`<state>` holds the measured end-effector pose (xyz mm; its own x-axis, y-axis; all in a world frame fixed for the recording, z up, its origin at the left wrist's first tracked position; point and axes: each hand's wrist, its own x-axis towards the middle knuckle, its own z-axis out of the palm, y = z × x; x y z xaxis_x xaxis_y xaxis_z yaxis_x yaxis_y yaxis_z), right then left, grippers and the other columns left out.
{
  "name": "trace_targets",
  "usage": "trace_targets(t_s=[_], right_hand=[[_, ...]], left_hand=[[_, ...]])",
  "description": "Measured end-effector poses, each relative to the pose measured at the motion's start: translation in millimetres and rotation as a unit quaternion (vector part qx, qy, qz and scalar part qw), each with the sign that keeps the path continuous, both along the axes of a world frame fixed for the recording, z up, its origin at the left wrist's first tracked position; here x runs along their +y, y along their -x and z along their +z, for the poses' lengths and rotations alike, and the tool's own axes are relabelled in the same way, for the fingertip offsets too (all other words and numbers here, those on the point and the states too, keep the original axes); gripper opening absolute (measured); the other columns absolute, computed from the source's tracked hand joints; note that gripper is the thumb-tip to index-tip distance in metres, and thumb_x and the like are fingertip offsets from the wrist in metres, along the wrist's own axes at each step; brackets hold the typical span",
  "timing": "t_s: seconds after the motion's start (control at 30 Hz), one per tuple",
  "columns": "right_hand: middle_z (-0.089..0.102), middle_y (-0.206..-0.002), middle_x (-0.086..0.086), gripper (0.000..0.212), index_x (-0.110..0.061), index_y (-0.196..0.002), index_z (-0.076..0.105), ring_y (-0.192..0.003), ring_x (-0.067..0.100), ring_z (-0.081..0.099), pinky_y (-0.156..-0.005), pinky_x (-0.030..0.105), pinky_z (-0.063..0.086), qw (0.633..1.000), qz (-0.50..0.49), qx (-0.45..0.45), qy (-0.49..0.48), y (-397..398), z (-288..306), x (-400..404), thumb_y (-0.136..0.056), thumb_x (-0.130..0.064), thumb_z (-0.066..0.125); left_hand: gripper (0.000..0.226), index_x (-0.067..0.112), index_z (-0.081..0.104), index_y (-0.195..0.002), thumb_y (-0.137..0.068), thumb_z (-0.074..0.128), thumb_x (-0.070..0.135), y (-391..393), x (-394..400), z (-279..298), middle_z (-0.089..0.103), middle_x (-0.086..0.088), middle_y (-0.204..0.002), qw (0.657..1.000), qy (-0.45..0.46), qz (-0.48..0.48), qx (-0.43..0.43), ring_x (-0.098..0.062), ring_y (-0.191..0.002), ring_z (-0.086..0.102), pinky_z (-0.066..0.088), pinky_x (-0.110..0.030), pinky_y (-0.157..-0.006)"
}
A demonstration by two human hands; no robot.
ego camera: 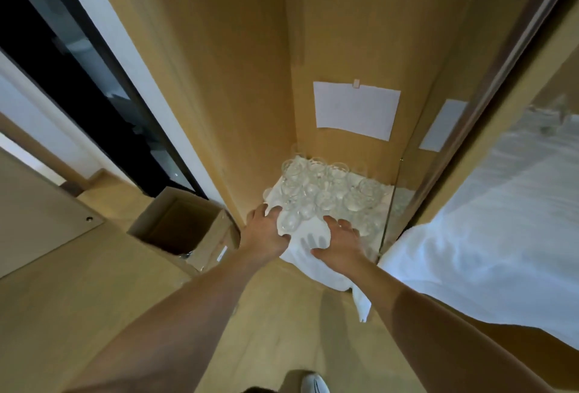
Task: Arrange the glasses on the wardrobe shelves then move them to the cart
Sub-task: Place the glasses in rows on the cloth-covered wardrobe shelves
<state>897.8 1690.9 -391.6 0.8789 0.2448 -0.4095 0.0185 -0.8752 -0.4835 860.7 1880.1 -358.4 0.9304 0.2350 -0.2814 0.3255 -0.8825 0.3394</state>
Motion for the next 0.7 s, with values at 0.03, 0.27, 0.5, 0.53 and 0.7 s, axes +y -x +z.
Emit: trace_targets(t_s=[0.03,0.27,0.5,0.53,0.7], right_hand=[[0.029,-0.158,0.006,0.092,-0.033,-0.158,0.021,-0.141,0.033,0.033,-0.111,0.039,0.038,1.000,0.001,0.006,0.005,-4,-4,4,-0.084,-0.051,0.073],[0.030,-0.159,0.007,0.090,-0.027,-0.159,0.022,-0.143,0.032,0.031,-0.114,0.040,0.035,0.999,0.009,0.035,0.000,-31,-35,36,-0.086,-0.048,0.071],[0.031,-0.160,0.005,0.089,-0.025,-0.159,0.023,-0.145,0.027,0.032,-0.115,0.036,0.036,0.998,-0.018,0.062,0.025,-64,-89,88,-0.088,-0.049,0.072],[0.032,-0.159,0.006,0.089,-0.025,-0.159,0.023,-0.144,0.028,0.033,-0.113,0.036,0.037,0.997,-0.023,0.071,0.028,-69,-98,96,-0.088,-0.049,0.071],[0.037,-0.155,0.007,0.087,-0.023,-0.159,0.024,-0.141,0.029,0.037,-0.110,0.038,0.039,0.993,-0.062,0.100,0.015,-95,-135,130,-0.089,-0.049,0.070]], left_hand=[[0.076,0.026,0.034,-0.155,-0.088,0.067,0.041,-3,5,-5,0.027,-0.007,-0.162,1.000,-0.001,0.004,0.008,-0.031,-0.147,0.025,0.034,-0.044,-0.113],[0.077,0.024,0.036,-0.154,-0.086,0.068,0.039,-39,44,-50,0.031,-0.010,-0.161,0.999,0.029,0.036,0.027,-0.032,-0.146,0.029,0.034,-0.044,-0.113],[0.072,0.021,0.046,-0.148,-0.082,0.072,0.033,-85,80,-109,0.045,-0.007,-0.149,0.992,0.100,0.075,0.013,-0.031,-0.137,0.042,0.039,-0.040,-0.111],[0.071,0.021,0.044,-0.148,-0.083,0.072,0.033,-90,86,-118,0.044,-0.007,-0.149,0.991,0.104,0.076,0.019,-0.030,-0.137,0.041,0.038,-0.040,-0.112],[0.069,0.015,0.047,-0.148,-0.086,0.072,0.033,-111,116,-161,0.051,-0.008,-0.148,0.991,0.109,0.061,0.044,-0.027,-0.135,0.047,0.035,-0.032,-0.110]])
